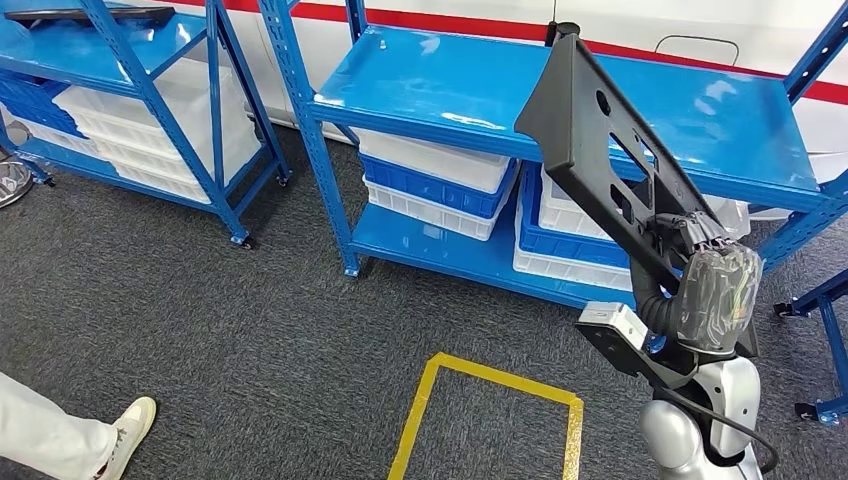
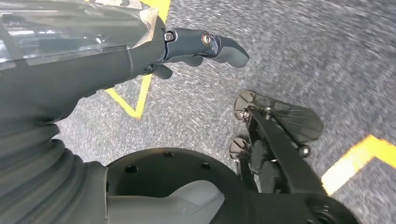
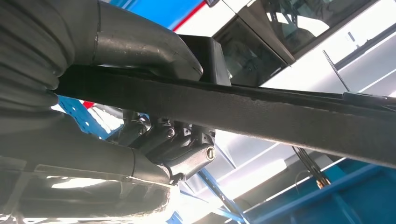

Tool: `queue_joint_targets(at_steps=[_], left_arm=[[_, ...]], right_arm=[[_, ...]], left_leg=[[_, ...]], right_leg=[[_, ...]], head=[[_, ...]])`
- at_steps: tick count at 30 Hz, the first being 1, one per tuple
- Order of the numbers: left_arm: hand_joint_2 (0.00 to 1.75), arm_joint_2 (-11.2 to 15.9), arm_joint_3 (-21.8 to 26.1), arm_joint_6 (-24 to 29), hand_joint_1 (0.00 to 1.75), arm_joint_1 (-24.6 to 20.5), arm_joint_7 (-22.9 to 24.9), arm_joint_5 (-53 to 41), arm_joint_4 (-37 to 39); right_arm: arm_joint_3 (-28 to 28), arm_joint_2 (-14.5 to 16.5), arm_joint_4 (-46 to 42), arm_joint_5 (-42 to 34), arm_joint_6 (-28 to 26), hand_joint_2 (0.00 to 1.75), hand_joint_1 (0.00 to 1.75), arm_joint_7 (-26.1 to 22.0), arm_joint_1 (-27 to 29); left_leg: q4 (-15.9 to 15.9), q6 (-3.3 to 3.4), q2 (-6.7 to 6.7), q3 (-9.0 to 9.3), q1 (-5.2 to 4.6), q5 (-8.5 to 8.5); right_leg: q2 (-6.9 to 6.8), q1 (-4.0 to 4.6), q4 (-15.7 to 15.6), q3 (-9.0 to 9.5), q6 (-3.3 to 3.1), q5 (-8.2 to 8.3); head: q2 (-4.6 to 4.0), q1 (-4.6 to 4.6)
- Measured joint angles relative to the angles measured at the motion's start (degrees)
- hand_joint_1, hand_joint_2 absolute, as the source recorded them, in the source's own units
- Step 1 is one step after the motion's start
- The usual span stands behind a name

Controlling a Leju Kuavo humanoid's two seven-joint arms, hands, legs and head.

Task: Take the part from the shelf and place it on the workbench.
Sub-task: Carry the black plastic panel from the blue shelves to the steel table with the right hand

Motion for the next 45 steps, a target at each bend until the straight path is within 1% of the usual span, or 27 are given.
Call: queue_joint_targets(at_steps=[3, 5, 7, 9, 11, 13, 15, 16, 17, 18, 19, 20, 22, 24, 27, 28, 29, 30, 31, 33, 34, 36, 38, 40, 42, 44, 45], left_arm=[[1.75, 0.1, 0.3, 0.1, 0.00, 0.0, 0.0, 0.1, 0.0], [1.75, 0.2, 0.4, 0.1, 0.00, 0.0, 0.0, 0.1, 0.0], [1.75, 0.2, 0.5, 0.1, 0.00, 0.0, 0.0, 0.1, 0.0], [1.75, 0.1, 0.5, 0.1, 0.00, 0.0, 0.0, 0.2, 0.0], [1.75, 0.0, 0.6, 0.1, 0.00, -0.1, 0.0, 0.2, 0.0], [1.75, 0.0, 0.6, 0.1, 0.00, -0.1, 0.0, 0.2, 0.0], [1.75, -0.1, 0.6, 0.1, 0.00, -0.1, 0.0, 0.2, 0.0], [1.75, -0.2, 0.6, 0.1, 0.00, -0.1, 0.0, 0.2, 0.0], [1.75, -0.2, 0.6, 0.1, 0.00, -0.1, 0.0, 0.2, 0.0], [1.75, -0.2, 0.6, 0.1, 0.00, -0.2, 0.0, 0.2, 0.0], [1.75, -0.2, 0.7, 0.0, 0.00, -0.2, 0.0, 0.2, 0.0], [1.75, -0.2, 0.7, 0.0, 0.00, -0.2, 0.0, 0.2, 0.0], [1.75, -0.2, 0.8, 0.0, 0.00, -0.1, 0.0, 0.2, 0.0], [1.75, -0.2, 0.8, 0.0, 0.00, 0.0, 0.0, 0.2, 0.0], [1.75, -0.2, 0.8, 0.0, 0.00, 0.0, 0.0, 0.2, 0.0], [1.75, -0.2, 0.8, 0.0, 0.00, 0.0, 0.0, 0.2, 0.0], [1.75, -0.2, 0.8, 0.0, 0.00, 0.0, 0.1, 0.2, 0.0], [1.75, -0.2, 0.8, 0.0, 0.00, 0.0, 0.2, 0.2, 0.0], [1.75, -0.2, 0.8, 0.0, 0.00, 0.0, 0.3, 0.2, 0.0], [1.75, -0.2, 0.8, 0.0, 0.00, -0.1, 0.6, 0.2, 0.0], [1.75, -0.2, 0.8, 0.1, 0.00, -0.2, 0.7, 0.2, 0.0], [1.75, -0.2, 0.8, 0.3, 0.00, -0.3, 0.8, 0.3, 0.0], [1.75, -0.3, 0.8, 0.6, 0.00, -0.4, 1.0, 0.5, 0.0], [1.75, -0.4, 0.8, 1.0, 0.00, -0.4, 1.2, 0.7, 0.0], [1.75, -0.5, 0.9, 1.3, 0.00, -0.5, 1.3, 0.8, 0.0], [1.75, -0.6, 0.9, 1.4, 0.00, -0.5, 1.3, 0.9, 0.0], [1.75, -0.6, 0.9, 1.4, 0.00, -0.5, 1.4, 0.9, 0.0]], right_arm=[[0.0, 0.3, 0.3, -0.1, 0.0, 1.75, 1.75, -0.1, -0.3], [0.1, 0.4, 0.5, -0.2, 0.0, 1.75, 1.75, -0.1, -0.6], [0.1, 0.5, 0.6, -0.2, 0.0, 1.75, 1.75, -0.1, -0.9], [0.2, 0.6, 0.7, -0.2, 0.0, 1.75, 1.75, -0.1, -1.1], [0.3, 0.6, 0.9, -0.3, 0.0, 1.75, 1.75, -0.1, -1.4], [0.3, 0.6, 1.0, -0.3, 0.0, 1.75, 1.75, -0.1, -1.5], [0.4, 0.6, 1.2, -0.3, 0.0, 1.75, 1.75, -0.1, -1.5], [0.4, 0.6, 1.3, -0.3, 0.0, 1.75, 1.75, -0.1, -1.5], [0.4, 0.6, 1.4, -0.3, 0.0, 1.75, 1.75, -0.1, -1.6], [0.4, 0.6, 1.4, -0.3, 0.0, 1.75, 1.75, -0.1, -1.7], [0.4, 0.6, 1.4, -0.3, 0.0, 1.75, 1.75, -0.1, -1.8], [0.4, 0.6, 1.5, -0.3, 0.0, 1.75, 1.75, -0.1, -1.9], [0.5, 0.6, 1.5, -0.3, 0.0, 1.75, 1.75, -0.1, -1.9], [0.6, 0.7, 1.5, -0.3, 0.0, 1.75, 1.75, -0.1, -2.0], [0.6, 0.8, 1.5, -0.3, 0.0, 1.75, 1.75, -0.2, -2.2], [0.6, 0.8, 1.6, -0.3, 0.0, 1.75, 1.75, -0.2, -2.2], [0.6, 0.8, 1.6, -0.3, 0.0, 1.75, 1.75, -0.2, -2.2], [0.6, 0.9, 1.7, -0.3, 0.0, 1.75, 1.75, -0.1, -2.2], [0.6, 0.9, 1.8, -0.3, 0.0, 1.75, 1.75, -0.1, -2.3], [0.6, 0.9, 2.0, -0.4, 0.0, 1.75, 1.75, -0.2, -2.5], [0.6, 1.0, 2.0, -0.5, 0.1, 1.75, 1.75, -0.2, -2.7], [0.7, 1.1, 2.1, -0.6, 0.1, 1.75, 1.75, -0.3, -3.1], [0.8, 1.3, 2.3, -0.7, 0.3, 1.75, 1.75, -0.3, -3.5], [0.9, 1.4, 2.5, -0.9, 0.4, 1.75, 1.75, -0.4, -3.8], [1.0, 1.4, 2.7, -1.1, 0.4, 1.75, 1.75, -0.5, -4.1], [1.2, 1.4, 3.0, -1.2, 0.4, 1.75, 1.75, -0.6, -4.2], [1.3, 1.4, 3.2, -1.3, 0.4, 1.75, 1.75, -0.6, -4.3]], left_leg=[[-11.5, 1.29, -0.13, 8.06, -0.26, 3.58], [-16.1, 2.10, -0.22, 10.81, -0.73, 4.10], [-16.8, 2.58, -0.16, 10.80, -1.09, 4.61], [-17.7, 3.34, 0.15, 10.55, -0.87, 5.74], [-18.4, 3.81, 0.44, 9.93, -0.52, 6.83], [-18.4, 3.85, 0.53, 8.89, -0.46, 7.53], [-18.2, 3.56, 0.60, 7.90, -0.32, 8.16], [-18.0, 3.35, 0.60, 7.50, -0.17, 8.38], [-17.6, 3.08, 0.60, 7.03, -0.01, 8.55], [-17.2, 2.81, 0.58, 6.55, 0.05, 8.63], [-16.7, 2.41, 0.53, 6.04, 0.05, 8.82], [-16.2, 2.01, 0.43, 5.53, -0.01, 9.05], [-15.8, 1.24, 0.22, 4.81, -0.01, 9.59], [-14.6, 0.70, 0.14, 4.00, 0.25, 8.22], [-6.9, 0.16, 0.13, 1.48, 0.38, 1.25], [-3.4, 0.09, 0.13, 0.60, 0.39, -0.75], [-0.8, 0.13, 0.13, 0.23, 0.39, -1.66], [0.4, 0.26, 0.12, 0.55, 0.38, -1.51], [-0.4, 0.52, 0.11, 1.93, 0.35, -0.37], [-6.8, 1.34, -0.01, 6.87, 0.14, 2.05], [-10.9, 1.73, -0.07, 9.54, -0.05, 2.51], [-15.8, 2.25, -0.17, 12.45, -0.56, 2.18], [-16.3, 2.57, -0.14, 12.20, -0.95, 2.68], [-16.9, 3.14, 0.08, 11.65, -0.81, 3.87], [-17.3, 3.73, 0.31, 10.62, -0.58, 5.16], [-17.2, 4.02, 0.39, 9.21, -0.74, 6.24], [-17.1, 4.03, 0.42, 8.44, -0.83, 6.78]], right_leg=[[-0.01, 0.24, 0.6, -0.90, 0.37, 0.34], [-0.15, 0.17, 0.7, -1.18, 0.97, 0.72], [-0.24, 0.02, 0.6, -1.35, 1.80, 1.21], [-0.13, 0.09, 1.7, -2.29, 2.07, 0.17], [0.03, 0.12, 6.9, -4.66, 1.72, -3.28], [0.10, -0.03, 14.5, -7.33, 1.72, -6.84], [0.10, -0.34, 16.7, -7.12, 2.68, -7.30], [0.09, -0.55, 14.7, -5.46, 3.39, -6.28], [0.05, -0.87, 10.3, -2.67, 4.19, -4.79], [0.07, -1.09, 6.0, -0.08, 4.69, -3.89], [0.24, -1.11, 2.6, 1.80, 4.76, -3.10], [0.43, -1.14, 0.6, 2.82, 4.62, -2.76], [0.79, -0.93, 0.8, 2.01, 3.72, -2.48], [0.69, -1.05, 1.1, 1.12, 2.70, -1.91], [0.49, -0.85, 1.1, -0.22, 1.02, -0.64], [0.44, -0.67, 1.1, -0.76, 0.75, -0.25], [0.40, -0.48, 1.2, -1.32, 0.62, 0.16], [0.37, -0.29, 1.3, -1.88, 0.58, 0.56], [0.37, -0.13, 1.3, -2.47, 0.60, 0.98], [0.39, 0.11, 1.5, -3.38, 0.86, 1.71], [0.38, 0.20, 1.5, -3.69, 1.14, 2.07], [0.28, 0.15, 1.5, -4.06, 1.88, 2.80], [0.20, -0.03, 1.3, -4.19, 2.69, 3.55], [0.20, -0.06, 1.9, -4.84, 3.05, 2.98], [0.21, -0.02, 5.2, -6.43, 2.57, -0.40], [0.23, 0.01, 11.9, -8.29, 2.22, -4.72], [0.24, 0.00, 15.1, -8.81, 2.40, -5.95]], head=[[-0.01, 0.01], [0.01, -0.02], [0.00, -0.13], [0.00, -0.10], [0.01, 0.19], [0.01, 0.45], [0.01, 0.51], [0.01, 0.54], [0.01, 0.58], [0.01, 0.64], [0.01, 0.70], [0.01, 0.76], [0.01, 0.69], [0.01, 0.47], [0.01, 0.04], [0.00, -0.04], [-0.01, -0.05], [0.00, -0.07], [0.00, -0.07], [0.01, -0.10], [0.01, -0.05], [0.01, 0.02], [0.00, 0.03], [0.00, 0.08], [0.00, 0.31], [0.00, 0.54], [0.00, 0.57]])
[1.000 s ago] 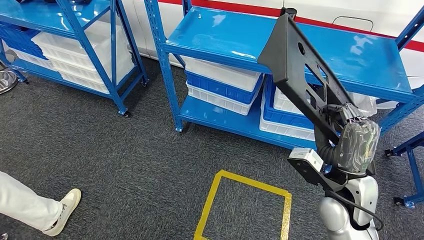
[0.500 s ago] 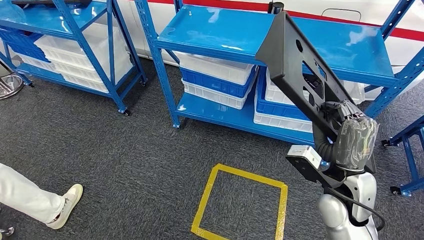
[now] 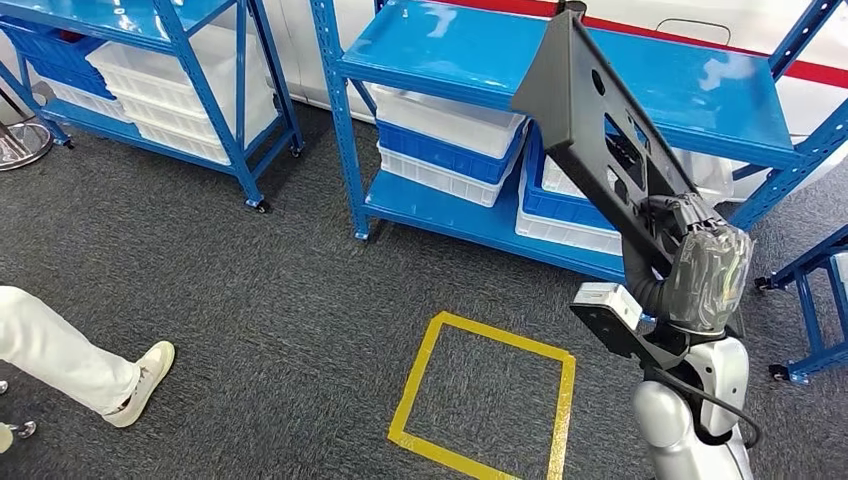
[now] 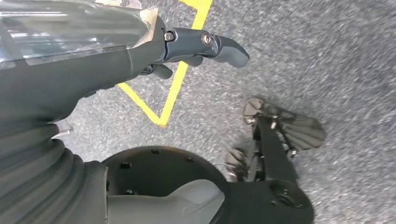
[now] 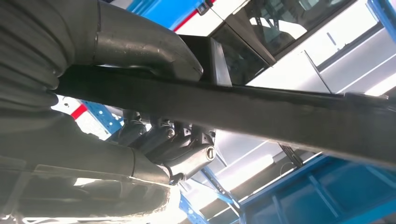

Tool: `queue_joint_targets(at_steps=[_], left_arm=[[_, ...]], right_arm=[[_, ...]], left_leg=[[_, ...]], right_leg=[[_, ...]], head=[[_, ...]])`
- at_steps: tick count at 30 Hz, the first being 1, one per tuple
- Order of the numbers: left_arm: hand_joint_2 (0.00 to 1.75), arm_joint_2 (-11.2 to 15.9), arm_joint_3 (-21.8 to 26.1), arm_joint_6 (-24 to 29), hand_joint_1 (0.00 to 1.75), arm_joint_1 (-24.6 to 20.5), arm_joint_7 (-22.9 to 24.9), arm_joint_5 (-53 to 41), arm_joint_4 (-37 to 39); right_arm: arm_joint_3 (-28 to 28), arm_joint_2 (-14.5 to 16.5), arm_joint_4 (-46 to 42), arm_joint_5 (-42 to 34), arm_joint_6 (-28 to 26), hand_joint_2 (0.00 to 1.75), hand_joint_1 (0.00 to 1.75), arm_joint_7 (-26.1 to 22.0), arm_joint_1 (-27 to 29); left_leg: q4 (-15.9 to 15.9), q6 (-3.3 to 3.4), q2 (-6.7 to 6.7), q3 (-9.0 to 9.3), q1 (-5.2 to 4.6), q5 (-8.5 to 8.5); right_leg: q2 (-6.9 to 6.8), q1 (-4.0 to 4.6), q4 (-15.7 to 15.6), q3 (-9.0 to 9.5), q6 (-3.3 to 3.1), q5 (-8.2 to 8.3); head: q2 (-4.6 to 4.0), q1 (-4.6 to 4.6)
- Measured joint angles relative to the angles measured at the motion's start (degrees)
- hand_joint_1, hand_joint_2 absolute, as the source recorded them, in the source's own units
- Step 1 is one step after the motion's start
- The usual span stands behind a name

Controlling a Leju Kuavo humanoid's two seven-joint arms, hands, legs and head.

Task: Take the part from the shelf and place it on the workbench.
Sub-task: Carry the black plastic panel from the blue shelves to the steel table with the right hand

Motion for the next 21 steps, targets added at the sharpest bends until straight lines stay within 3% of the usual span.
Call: queue_joint_targets(at_steps=[1, 2, 4, 6, 7, 10, 11, 13, 14, 15, 16, 17, 18, 19, 21], left_arm=[[1.75, -0.1, 0.0, 0.0, 0.00, 0.0, 0.0, 0.0, 0.0], [1.75, -0.1, 0.0, 0.0, 0.00, 0.0, 0.1, 0.0, 0.0], [1.75, -0.2, 0.0, 0.1, 0.00, 0.0, 0.1, 0.1, 0.0], [1.75, -0.3, 0.0, 0.5, 0.00, 0.0, 0.2, 0.1, 0.0], [1.75, -0.4, 0.1, 0.6, 0.00, 0.0, 0.3, 0.2, 0.0], [1.75, -0.5, 0.3, 1.2, 0.00, 0.0, 0.5, 0.4, 0.0], [1.75, -0.6, 0.5, 1.4, 0.00, 0.1, 0.6, 0.4, 0.0], [1.75, -0.6, 0.7, 1.8, 0.00, 0.1, 0.7, 0.6, 0.1], [1.75, -0.7, 0.8, 1.9, 0.00, 0.1, 0.7, 0.7, 0.1], [1.75, -0.7, 0.8, 2.0, 0.00, 0.1, 0.8, 0.8, 0.1], [1.75, -0.7, 0.9, 2.1, 0.00, 0.1, 0.8, 0.9, 0.1], [1.75, -0.8, 0.9, 2.3, 0.00, 0.1, 0.8, 0.9, 0.1], [1.75, -0.8, 0.9, 2.4, 0.00, 0.1, 0.9, 0.9, 0.1], [1.75, -0.8, 1.0, 2.6, 0.00, 0.0, 0.9, 1.0, 0.1], [1.75, -0.8, 1.0, 2.8, 0.00, -0.1, 1.0, 1.0, 0.1]], right_arm=[[0.1, 0.0, 0.2, 0.0, 0.0, 1.75, 1.75, 0.0, 0.0], [0.2, 0.0, 0.3, -0.1, 0.0, 1.75, 1.75, 0.0, 0.0], [0.3, 0.0, 0.5, -0.2, 0.0, 1.75, 1.75, -0.1, -0.1], [0.4, 0.0, 0.5, -0.4, 0.0, 1.75, 1.75, -0.2, -0.4], [0.5, 0.0, 0.5, -0.5, 0.0, 1.75, 1.75, -0.3, -0.6], [0.5, 0.1, 0.7, -0.9, 0.0, 1.75, 1.75, -0.6, -0.9], [0.6, 0.1, 0.8, -1.0, 0.0, 1.75, 1.75, -0.6, -1.0], [0.7, 0.2, 0.9, -1.3, 0.0, 1.75, 1.75, -0.7, -1.2], [0.7, 0.3, 0.9, -1.4, 0.0, 1.75, 1.75, -0.7, -1.2], [0.8, 0.3, 1.0, -1.4, 0.0, 1.75, 1.75, -0.7, -1.2], [0.8, 0.3, 1.1, -1.4, 0.0, 1.75, 1.75, -0.7, -1.1], [0.9, 0.4, 1.2, -1.4, 0.0, 1.75, 1.75, -0.7, -1.1], [0.9, 0.4, 1.3, -1.4, 0.0, 1.75, 1.75, -0.7, -1.1], [0.9, 0.4, 1.3, -1.4, -0.1, 1.75, 1.75, -0.7, -1.1], [1.0, 0.4, 1.3, -1.5, -0.1, 1.75, 1.75, -0.7, -1.1]], left_leg=[[0.1, -0.01, 0.03, -0.82, -0.08, 0.54], [0.3, -0.07, 0.05, -1.65, -0.12, 1.05], [0.8, -0.35, 0.05, -3.13, -0.14, 1.95], [1.2, -0.90, 0.01, -4.12, -0.30, 2.78], [1.3, -1.23, -0.01, -4.36, -0.35, 3.20], [1.4, -2.29, -0.16, -4.87, -0.16, 3.84], [2.2, -2.69, -0.25, -5.36, -0.04, 2.64], [7.1, -3.51, -0.40, -7.17, 0.29, -2.68], [11.0, -3.86, -0.40, -8.25, 0.43, -5.58], [14.8, -4.13, -0.40, -9.12, 0.57, -7.47], [17.4, -4.30, -0.40, -9.40, 0.70, -7.95], [18.2, -4.40, -0.40, -8.77, 0.83, -7.24], [16.7, -4.41, -0.40, -6.96, 0.96, -5.75], [13.3, -4.37, -0.43, -4.11, 1.08, -4.33], [5.1, -4.04, -0.71, 1.82, 1.06, -3.67]], right_leg=[[0.00, 0.00, 1.8, 0.18, 0.42, -0.19], [0.00, 0.00, 1.7, 1.29, 0.98, 0.61], [-0.03, -0.01, -4.5, 6.21, 1.74, 2.87], [-0.01, 0.23, -12.3, 11.33, 1.17, 2.87], [0.07, 0.33, -14.5, 12.50, 0.64, 2.44], [0.15, 0.22, -15.2, 11.80, -0.92, 3.12], [0.07, 0.08, -15.3, 11.41, -1.57, 3.67], [-0.10, -0.14, -15.3, 10.35, -2.50, 4.97], [-0.13, -0.13, -15.2, 9.62, -2.68, 5.61], [-0.14, -0.12, -15.1, 8.85, -2.67, 6.21], [-0.14, -0.12, -15.0, 8.05, -2.57, 6.74], [-0.13, -0.13, -14.8, 7.27, -2.42, 7.21], [-0.12, -0.16, -14.6, 6.55, -2.22, 7.64], [-0.10, -0.18, -14.4, 5.97, -1.95, 8.01], [-0.08, -0.05, -14.0, 5.13, -1.25, 8.65]], head=[[0.01, 0.00], [0.00, 0.02], [0.00, 0.01], [0.00, -0.05], [0.00, -0.09], [0.01, -0.19], [0.01, -0.30], [0.00, -0.51], [0.00, -0.63], [0.00, -0.66], [0.01, -0.66], [0.00, -0.68], [0.01, -0.68], [0.01, -0.69], [0.01, -0.68]])
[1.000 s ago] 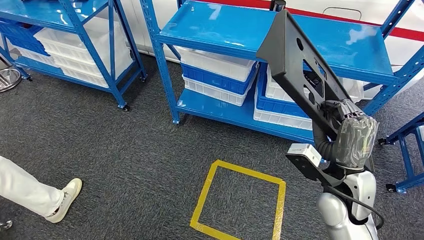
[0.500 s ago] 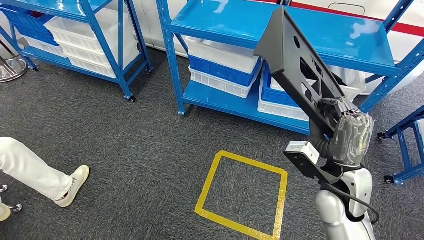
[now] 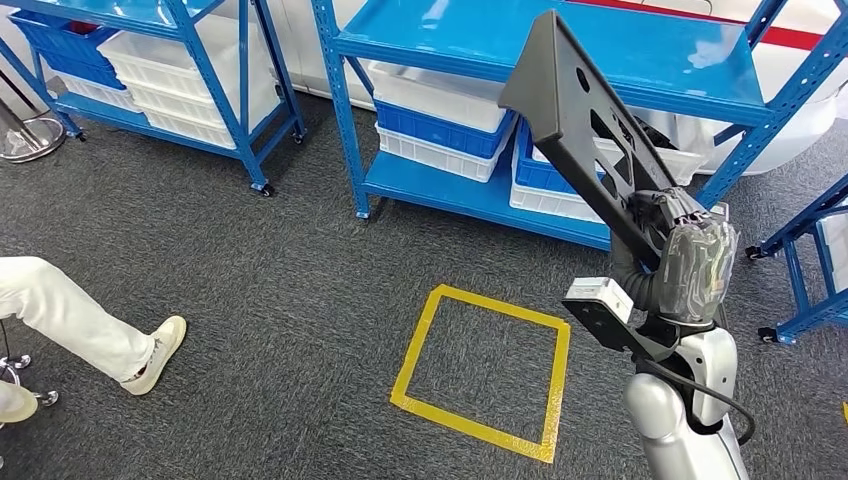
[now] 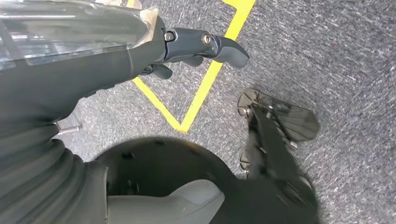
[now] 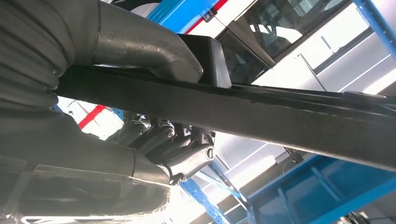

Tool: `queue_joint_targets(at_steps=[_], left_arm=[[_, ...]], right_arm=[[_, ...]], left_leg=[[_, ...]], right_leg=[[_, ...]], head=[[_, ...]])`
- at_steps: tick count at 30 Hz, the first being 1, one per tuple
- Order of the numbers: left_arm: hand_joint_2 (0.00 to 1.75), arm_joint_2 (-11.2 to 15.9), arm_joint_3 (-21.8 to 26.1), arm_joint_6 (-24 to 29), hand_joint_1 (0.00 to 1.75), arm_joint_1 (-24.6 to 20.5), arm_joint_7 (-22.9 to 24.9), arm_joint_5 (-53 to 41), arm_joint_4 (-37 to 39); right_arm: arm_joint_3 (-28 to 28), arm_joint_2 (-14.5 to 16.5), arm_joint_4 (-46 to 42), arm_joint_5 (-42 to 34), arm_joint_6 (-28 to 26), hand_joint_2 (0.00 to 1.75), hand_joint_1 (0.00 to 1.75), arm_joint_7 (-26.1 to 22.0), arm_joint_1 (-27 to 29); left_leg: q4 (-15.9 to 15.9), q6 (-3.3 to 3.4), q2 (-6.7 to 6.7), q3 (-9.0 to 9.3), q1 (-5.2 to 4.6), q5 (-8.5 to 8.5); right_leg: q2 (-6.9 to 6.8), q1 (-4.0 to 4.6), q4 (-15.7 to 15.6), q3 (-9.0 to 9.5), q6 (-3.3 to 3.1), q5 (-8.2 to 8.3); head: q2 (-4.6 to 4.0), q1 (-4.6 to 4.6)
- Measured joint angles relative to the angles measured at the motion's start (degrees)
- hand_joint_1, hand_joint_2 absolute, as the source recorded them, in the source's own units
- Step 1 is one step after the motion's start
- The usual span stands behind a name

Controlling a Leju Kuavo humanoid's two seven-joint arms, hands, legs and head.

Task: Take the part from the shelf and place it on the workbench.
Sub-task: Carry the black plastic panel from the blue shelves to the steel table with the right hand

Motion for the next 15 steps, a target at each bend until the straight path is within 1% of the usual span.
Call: queue_joint_targets(at_steps=[1, 2, 3, 4, 5, 6, 7, 8, 9, 10, 11, 12, 13, 14, 15], left_arm=[[1.75, 0.0, 0.0, 0.1, 0.00, 0.0, 0.0, 0.0, 0.0], [1.75, 0.0, 0.0, 0.1, 0.00, -0.1, 0.0, 0.0, 0.0], [1.75, -0.1, 0.0, 0.2, 0.00, 0.0, 0.1, 0.0, 0.0], [1.75, -0.2, 0.0, 0.3, 0.00, 0.0, 0.1, 0.1, 0.0], [1.75, -0.2, 0.0, 0.4, 0.00, -0.1, 0.2, 0.1, 0.0], [1.75, -0.3, 0.0, 0.4, 0.00, -0.1, 0.2, 0.1, 0.0], [1.75, -0.3, 0.0, 0.5, 0.00, -0.1, 0.3, 0.1, 0.0], [1.75, -0.3, 0.0, 0.5, 0.00, -0.1, 0.3, 0.2, 0.0], [1.75, -0.4, 0.1, 0.6, 0.00, -0.1, 0.3, 0.3, 0.0], [1.75, -0.4, 0.1, 0.6, 0.00, 0.0, 0.4, 0.4, 0.0], [1.75, -0.4, 0.1, 0.6, 0.00, 0.0, 0.4, 0.5, 0.0], [1.75, -0.5, 0.2, 0.6, 0.00, 0.0, 0.5, 0.6, 0.0], [1.75, -0.5, 0.3, 0.6, 0.00, 0.0, 0.5, 0.7, 0.0], [1.75, -0.5, 0.4, 0.6, 0.00, 0.0, 0.6, 0.8, 0.0], [1.75, -0.6, 0.5, 0.6, 0.00, 0.0, 0.6, 0.9, 0.0]], right_arm=[[0.0, 0.0, 0.0, 0.0, 0.0, 1.75, 1.75, 0.0, -0.1], [0.1, 0.0, 0.0, 0.0, 0.0, 1.75, 1.75, 0.0, -0.1], [0.1, 0.1, 0.0, -0.1, 0.0, 1.75, 1.75, 0.0, -0.2], [0.2, 0.1, 0.0, -0.1, -0.1, 1.75, 1.75, 0.0, -0.2], [0.2, 0.1, 0.0, -0.2, -0.1, 1.75, 1.75, 0.0, -0.2], [0.2, 0.0, 0.1, -0.2, -0.1, 1.75, 1.75, 0.0, -0.2], [0.2, 0.0, 0.1, -0.3, -0.1, 1.75, 1.75, 0.0, -0.2], [0.3, 0.0, 0.1, -0.5, 0.0, 1.75, 1.75, 0.0, -0.2], [0.3, 0.0, 0.1, -0.9, 0.0, 1.75, 1.75, 0.0, -0.1], [0.3, 0.0, 0.2, -1.6, 0.2, 1.75, 1.75, 0.0, -0.1], [0.4, 0.0, 0.2, -2.5, 0.4, 1.75, 1.75, 0.0, -0.1], [0.4, 0.0, 0.2, -3.3, 0.6, 1.75, 1.75, 0.0, -0.1], [0.4, 0.0, 0.3, -3.9, 0.7, 1.75, 1.75, 0.0, -0.1], [0.4, 0.0, 0.3, -4.2, 0.8, 1.75, 1.75, -0.1, -0.1], [0.4, 0.1, 0.3, -4.4, 0.9, 1.75, 1.75, -0.2, -0.2]], left_leg=[[-2.6, 0.28, -0.17, 1.62, -0.13, -0.35], [-3.7, 0.65, -0.31, 2.14, -0.36, -0.66], [-3.9, 1.19, -0.33, 1.87, -0.56, -0.37], [-4.1, 1.83, -0.15, 1.37, -0.59, 0.14], [-4.2, 2.55, 0.03, 0.81, -0.61, 0.79], [-4.3, 3.21, 0.21, 0.11, -0.56, 1.52], [-4.4, 3.69, 0.38, -0.71, -0.54, 2.24], [-4.4, 3.97, 0.50, -1.52, -0.65, 2.86], [-4.4, 4.09, 0.68, -2.39, -0.75, 3.46], [-4.4, 4.15, 0.92, -3.18, -0.86, 4.02], [-4.4, 4.14, 1.22, -3.91, -0.94, 4.54], [-4.4, 4.08, 1.52, -4.55, -1.00, 5.05], [-4.3, 3.96, 1.85, -5.05, -1.05, 5.49], [-4.3, 3.78, 2.21, -5.41, -1.17, 5.89], [-4.2, 3.55, 2.59, -5.64, -1.30, 6.21]], right_leg=[[-0.03, 0.08, 0.1, -0.15, 0.41, 0.34], [-0.07, 0.14, 0.0, -0.26, 0.87, 0.73], [-0.09, 0.15, -0.1, -0.32, 1.35, 1.20], [-0.08, 0.04, 0.0, -0.55, 1.71, 1.38], [-0.04, -0.04, 0.6, -1.20, 1.81, 0.73], [0.01, -0.09, 2.3, -2.15, 1.67, -0.86], [0.04, -0.16, 5.1, -3.37, 1.36, -3.24], [0.06, -0.12, 8.9, -4.71, 1.10, -5.82], [0.07, -0.12, 13.0, -5.74, 1.14, -7.71], [0.07, -0.12, 16.2, -6.29, 1.45, -8.53], [0.06, -0.11, 17.7, -6.00, 1.97, -8.17], [0.00, -0.11, 17.2, -4.73, 2.54, -7.00], [-0.29, -0.08, 14.5, -2.42, 2.90, -5.65], [-1.33, 0.06, 10.0, 0.92, 2.91, -4.85], [-2.44, 0.29, 5.2, 4.28, 2.52, -4.86]], head=[[0.00, 0.05], [0.00, 0.09], [-0.01, 0.18], [-0.01, 0.15], [-0.01, 0.18], [-0.01, 0.31], [0.00, 0.43], [0.00, 0.58], [0.00, 0.69], [0.00, 0.74], [0.00, 0.77], [0.00, 0.80], [0.00, 0.81], [0.00, 0.83], [0.00, 0.84]])
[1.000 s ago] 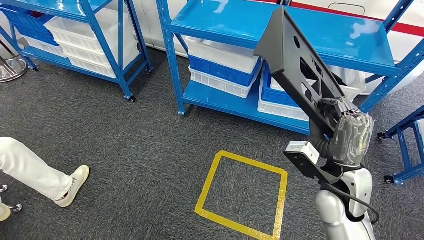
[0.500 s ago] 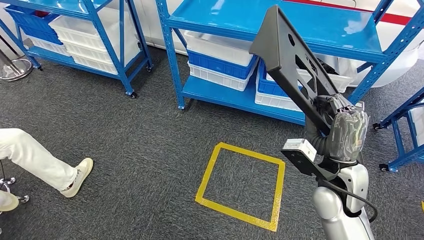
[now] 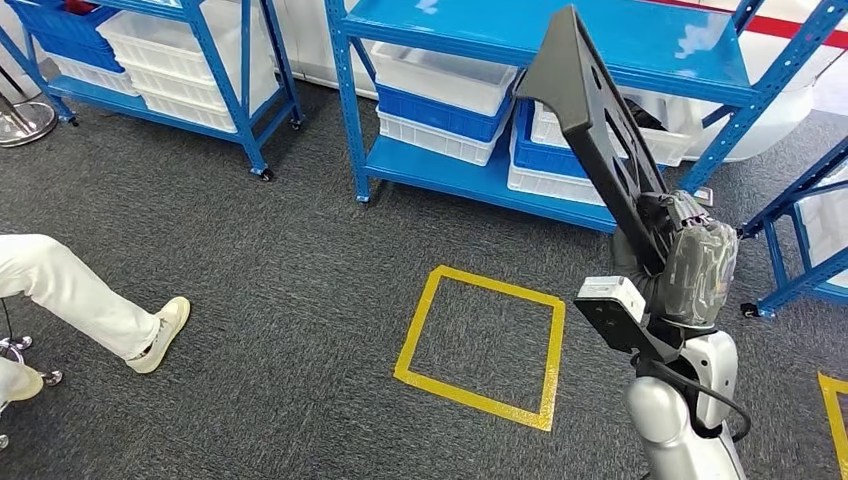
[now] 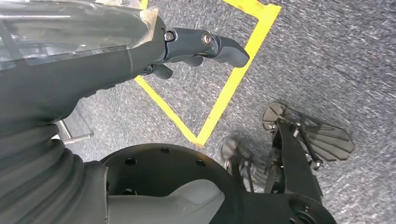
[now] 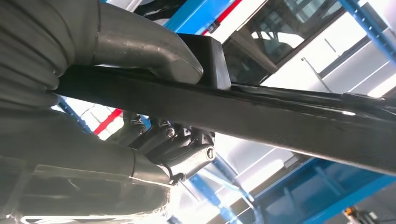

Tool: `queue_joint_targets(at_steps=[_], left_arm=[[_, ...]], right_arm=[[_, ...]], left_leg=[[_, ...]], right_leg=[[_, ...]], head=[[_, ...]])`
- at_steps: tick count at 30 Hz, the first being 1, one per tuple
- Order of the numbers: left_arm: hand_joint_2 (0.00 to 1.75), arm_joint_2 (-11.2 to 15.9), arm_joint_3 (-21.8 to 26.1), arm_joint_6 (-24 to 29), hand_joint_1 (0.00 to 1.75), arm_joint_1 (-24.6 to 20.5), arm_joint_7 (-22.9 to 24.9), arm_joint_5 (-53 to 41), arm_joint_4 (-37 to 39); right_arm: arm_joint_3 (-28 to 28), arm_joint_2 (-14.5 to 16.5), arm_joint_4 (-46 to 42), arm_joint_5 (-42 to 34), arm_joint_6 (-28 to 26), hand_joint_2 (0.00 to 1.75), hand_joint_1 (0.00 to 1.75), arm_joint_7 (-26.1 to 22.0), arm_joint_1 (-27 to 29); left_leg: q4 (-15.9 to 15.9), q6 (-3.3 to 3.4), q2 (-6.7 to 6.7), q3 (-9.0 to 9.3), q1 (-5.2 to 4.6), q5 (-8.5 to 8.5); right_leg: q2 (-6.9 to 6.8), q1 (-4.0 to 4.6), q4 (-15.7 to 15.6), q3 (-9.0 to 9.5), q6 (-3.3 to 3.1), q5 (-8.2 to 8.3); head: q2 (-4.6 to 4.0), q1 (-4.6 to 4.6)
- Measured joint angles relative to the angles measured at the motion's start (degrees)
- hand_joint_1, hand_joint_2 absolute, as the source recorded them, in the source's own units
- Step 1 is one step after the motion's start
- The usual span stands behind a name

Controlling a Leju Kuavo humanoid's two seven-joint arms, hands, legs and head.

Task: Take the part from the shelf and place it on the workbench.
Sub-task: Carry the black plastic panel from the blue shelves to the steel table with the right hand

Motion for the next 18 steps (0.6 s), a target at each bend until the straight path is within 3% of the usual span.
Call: queue_joint_targets(at_steps=[2, 4, 5, 7, 9, 10, 11, 12, 13, 15, 17, 18], left_arm=[[1.75, -0.1, 0.2, 0.1, 0.00, 0.0, 0.1, 0.1, 0.0], [1.75, -0.2, 0.4, 0.2, 0.00, 0.0, 0.1, 0.2, 0.0], [1.75, -0.2, 0.5, 0.3, 0.00, 0.0, 0.2, 0.2, 0.0], [1.75, -0.2, 0.7, 0.5, 0.00, 0.1, 0.2, 0.3, 0.0], [1.75, -0.2, 0.9, 0.6, 0.00, 0.2, 0.2, 0.3, 0.0], [1.75, -0.2, 0.9, 0.7, 0.00, 0.3, 0.2, 0.3, 0.0], [1.75, -0.2, 1.0, 0.7, 0.00, 0.3, 0.3, 0.3, 0.0], [1.75, -0.2, 1.0, 0.7, 0.00, 0.3, 0.3, 0.3, 0.0], [1.75, -0.2, 1.0, 0.7, 0.00, 0.3, 0.3, 0.3, 0.0], [1.75, -0.1, 1.0, 0.7, 0.00, 0.4, 0.3, 0.3, 0.0], [1.75, -0.1, 1.0, 0.8, 0.00, 0.4, 0.3, 0.3, 0.0], [1.75, -0.2, 1.0, 0.8, 0.00, 0.4, 0.3, 0.3, 0.0]], right_arm=[[0.0, 0.0, 0.0, -0.4, 0.0, 1.75, 1.75, -0.3, -0.2], [0.0, 0.0, 0.0, -0.9, 0.0, 1.75, 1.75, -0.6, -0.2], [0.0, 0.0, 0.0, -1.1, 0.1, 1.75, 1.75, -0.7, -0.2], [0.0, 0.0, 0.0, -1.6, 0.2, 1.75, 1.75, -0.9, -0.2], [0.0, 0.0, 0.0, -1.7, 0.3, 1.75, 1.75, -0.9, -0.1], [0.0, 0.0, 0.0, -1.7, 0.3, 1.75, 1.75, -0.9, 0.0], [0.0, 0.0, 0.0, -1.7, 0.3, 1.75, 1.75, -0.9, 0.1], [0.0, 0.0, 0.0, -1.7, 0.3, 1.75, 1.75, -0.9, 0.2], [0.0, 0.0, 0.0, -1.7, 0.3, 1.75, 1.75, -0.9, 0.3], [0.0, 0.0, 0.0, -1.7, 0.3, 1.75, 1.75, -0.9, 0.2], [0.0, 0.0, 0.0, -1.7, 0.3, 1.75, 1.75, -0.9, 0.2], [0.0, 0.0, 0.0, -1.7, 0.3, 1.75, 1.75, -0.9, 0.1]], left_leg=[[0.1, -0.59, 1.01, -0.10, -0.19, 0.57], [0.2, -1.27, 1.94, -0.16, 0.03, 0.86], [0.7, -1.69, 1.66, -0.36, 0.23, 0.34], [4.5, -2.49, -0.19, -1.76, 0.55, -3.22], [12.3, -2.97, -1.77, -4.45, 0.70, -8.13], [15.6, -3.08, -1.96, -5.45, 0.73, -9.42], [17.0, -3.13, -2.03, -5.60, 0.77, -9.56], [16.0, -3.10, -2.12, -4.52, 0.84, -8.55], [12.8, -3.01, -2.43, -2.43, 0.95, -6.86], [4.9, -2.75, -4.69, 2.36, 1.29, -4.41], [1.1, -2.49, -6.42, 4.37, 1.39, -4.06], [0.9, -2.37, -6.26, 4.36, 1.30, -4.02]], right_leg=[[-1.46, 0.41, -6.3, 3.69, -1.19, -0.89], [-0.57, 0.33, -7.2, 3.28, -2.25, -0.73], [-0.03, 0.18, -7.2, 3.10, -2.81, -0.33], [0.95, -0.14, -7.4, 2.61, -3.87, 0.67], [1.99, -0.11, -7.2, 1.75, -4.16, 1.48], [2.59, -0.10, -7.1, 1.29, -4.12, 1.83], [3.19, -0.10, -7.0, 0.87, -4.03, 2.08], [3.80, -0.12, -6.8, 0.55, -3.95, 2.24], [4.38, -0.15, -6.6, 0.32, -3.89, 2.32], [5.45, -0.13, -6.0, -0.22, -3.70, 2.41], [6.47, -0.09, -5.8, -0.90, -3.18, 2.72], [7.02, -0.09, -5.8, -1.23, -2.77, 2.98]], head=[[0.00, -0.13], [0.00, -0.26], [0.00, -0.28], [-0.01, -0.44], [-0.01, -0.62], [-0.01, -0.62], [0.00, -0.63], [-0.01, -0.64], [-0.01, -0.64], [-0.01, -0.60], [-0.01, -0.62], [-0.01, -0.64]])
